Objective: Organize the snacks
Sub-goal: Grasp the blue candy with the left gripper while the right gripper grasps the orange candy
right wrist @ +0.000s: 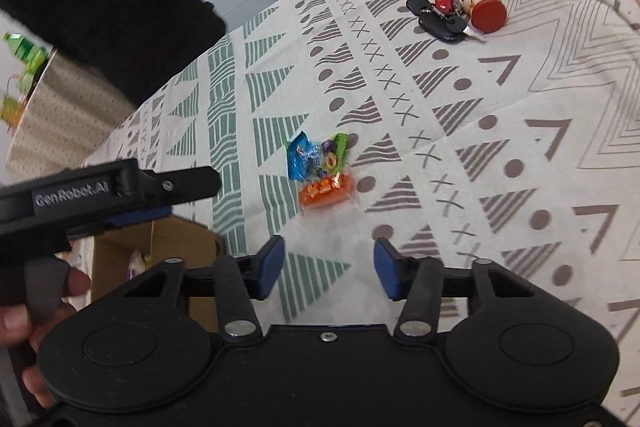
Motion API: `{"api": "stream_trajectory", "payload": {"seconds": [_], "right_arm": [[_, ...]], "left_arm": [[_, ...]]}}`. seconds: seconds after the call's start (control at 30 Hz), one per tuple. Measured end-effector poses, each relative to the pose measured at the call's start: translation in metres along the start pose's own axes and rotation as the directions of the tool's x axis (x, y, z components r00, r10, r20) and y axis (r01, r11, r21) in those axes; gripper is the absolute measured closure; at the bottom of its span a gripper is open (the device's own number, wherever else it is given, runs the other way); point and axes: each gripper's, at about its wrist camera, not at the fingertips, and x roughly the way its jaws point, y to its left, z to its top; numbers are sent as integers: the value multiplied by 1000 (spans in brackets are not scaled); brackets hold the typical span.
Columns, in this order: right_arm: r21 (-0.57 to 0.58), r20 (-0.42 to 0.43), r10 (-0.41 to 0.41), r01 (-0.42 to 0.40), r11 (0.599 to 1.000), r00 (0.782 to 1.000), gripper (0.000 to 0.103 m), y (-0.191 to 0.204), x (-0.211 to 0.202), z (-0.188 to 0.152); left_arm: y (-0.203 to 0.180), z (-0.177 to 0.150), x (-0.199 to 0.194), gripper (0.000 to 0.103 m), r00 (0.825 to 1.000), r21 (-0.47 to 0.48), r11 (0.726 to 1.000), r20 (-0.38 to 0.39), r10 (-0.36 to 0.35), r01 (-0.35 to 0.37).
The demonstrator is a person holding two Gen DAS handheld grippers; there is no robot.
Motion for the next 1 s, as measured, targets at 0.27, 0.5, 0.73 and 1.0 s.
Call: {"api": "stream_trajectory", "payload": {"seconds": [0.27,0.5,0.73,1.0], "right_arm": [[107,-36,18,-14,994,999,64,5,41,16],[173,-54,-22,31,984,998,63,5,73,26],[194,-62,-89,99,976,994,64,1,94,37],[140,-68,-105,113,984,992,84,-10,89,36]], "left_arm": [[8,18,28,45,1000,-18,1000,-19,-15,15],[12,33,46,45,999,-24,999,-36,-22,21],[15,41,60,47,998,-31,999,-57,-28,26],[1,44,81,47,994,-17,999,-98,-43,41]]}}
